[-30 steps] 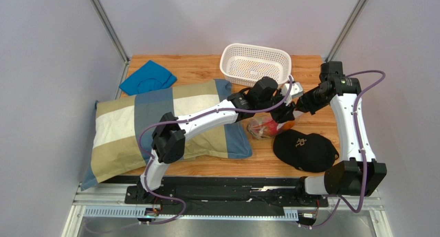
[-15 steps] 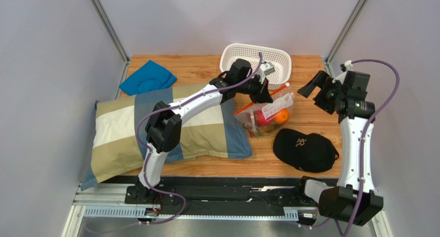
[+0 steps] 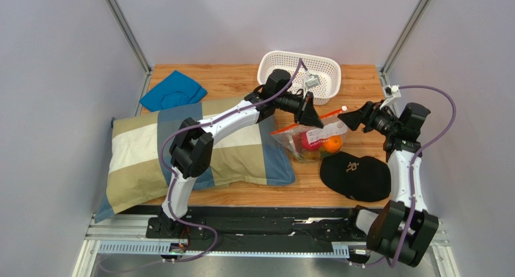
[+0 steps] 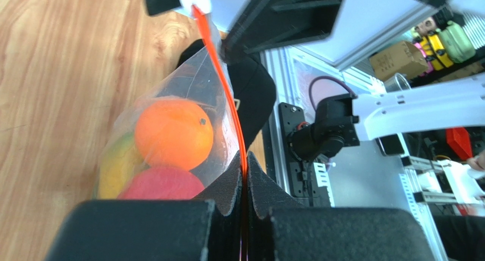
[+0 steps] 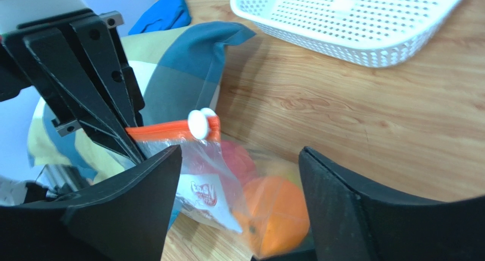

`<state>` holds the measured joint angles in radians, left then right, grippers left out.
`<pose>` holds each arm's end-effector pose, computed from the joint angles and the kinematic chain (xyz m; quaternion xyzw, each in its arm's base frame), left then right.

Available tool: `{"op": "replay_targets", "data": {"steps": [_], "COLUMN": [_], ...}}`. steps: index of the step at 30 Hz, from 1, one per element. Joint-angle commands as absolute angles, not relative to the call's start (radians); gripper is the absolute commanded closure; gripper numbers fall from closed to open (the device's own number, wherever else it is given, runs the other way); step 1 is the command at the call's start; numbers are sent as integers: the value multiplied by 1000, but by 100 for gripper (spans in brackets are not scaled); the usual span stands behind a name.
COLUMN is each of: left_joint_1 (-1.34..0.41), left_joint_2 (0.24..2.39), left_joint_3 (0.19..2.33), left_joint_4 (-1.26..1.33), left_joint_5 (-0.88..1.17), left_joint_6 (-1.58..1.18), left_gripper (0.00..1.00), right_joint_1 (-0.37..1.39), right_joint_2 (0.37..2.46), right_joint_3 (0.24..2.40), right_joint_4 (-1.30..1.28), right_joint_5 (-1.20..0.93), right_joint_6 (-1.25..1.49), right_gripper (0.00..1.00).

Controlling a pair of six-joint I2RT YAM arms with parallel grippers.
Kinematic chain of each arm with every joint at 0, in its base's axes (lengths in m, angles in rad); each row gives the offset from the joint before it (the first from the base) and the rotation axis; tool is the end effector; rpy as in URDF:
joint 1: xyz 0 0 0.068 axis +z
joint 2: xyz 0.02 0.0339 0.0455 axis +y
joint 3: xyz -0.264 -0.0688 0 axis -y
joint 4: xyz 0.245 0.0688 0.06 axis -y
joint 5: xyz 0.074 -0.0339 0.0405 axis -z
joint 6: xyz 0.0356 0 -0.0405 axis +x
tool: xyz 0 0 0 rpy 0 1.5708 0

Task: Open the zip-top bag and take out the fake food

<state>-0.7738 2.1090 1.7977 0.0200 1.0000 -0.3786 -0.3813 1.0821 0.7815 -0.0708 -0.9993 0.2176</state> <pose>0.3340 -0.3682 0.2955 0.4189 0.6341 -0.6080 0.2298 0.2290 -0.0596 0.2975 -0.0446 0.7721 0.3537 0.5261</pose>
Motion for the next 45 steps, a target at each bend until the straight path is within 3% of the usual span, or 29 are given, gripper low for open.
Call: {"op": "replay_targets", "data": {"steps": [1, 3, 5, 13, 18, 22, 23, 25, 26, 27, 31, 38, 45], "left_joint_1": [-775, -772, -770, -759, -759, -759, -758, -758, -761, -765, -788, -813, -841], "left_joint_2": [2074, 2074, 2086, 2114, 2114, 2105, 2100, 2091, 2086, 2082, 2114, 2210, 2240], "left_joint_3": [1804, 1810, 1831, 1864, 1859, 1841, 1839, 1858, 1861, 1871, 1946, 2037, 2045], "left_joint_4": [77, 61, 35, 44, 64, 75, 75, 38, 50, 101, 117, 212, 259], "left_joint_5": [1075, 1072, 1072, 1066, 1072, 1081, 1043, 991, 965, 948, 897, 922, 890], "left_joint_6": [-376, -358, -350, -380, -402, -408, -423, -448, -493, -514, -512, -600, -609], "left_gripper": [100, 100, 100, 100, 100, 100, 97, 72, 50, 42, 39, 49, 48], "right_joint_1": [-391, -391, -387, -385, -383, -382, -383, -379, -377, -376, -371, -356, -353], "right_joint_2": [1172, 1225, 1241, 1138, 1147, 1170, 1180, 1192, 1187, 1177, 1126, 1131, 1129], "right_joint_3": [928, 989, 986, 904, 848, 874, 891, 926, 943, 940, 902, 917, 928], "right_joint_4": [-108, -219, -166, -204, -158, -159, -243, -343, -415, -428, -359, -400, -446], "right_joint_5": [-1219, -1252, -1310, -1296, -1307, -1283, -1264, -1230, -1233, -1229, -1252, -1328, -1339], "right_joint_6": [24, -67, -23, -37, -12, -6, -32, -89, -153, -164, -129, -129, -156], "right_gripper": [25, 28, 34, 35, 57, 100, 100, 100, 100, 100, 100, 100, 100]}}
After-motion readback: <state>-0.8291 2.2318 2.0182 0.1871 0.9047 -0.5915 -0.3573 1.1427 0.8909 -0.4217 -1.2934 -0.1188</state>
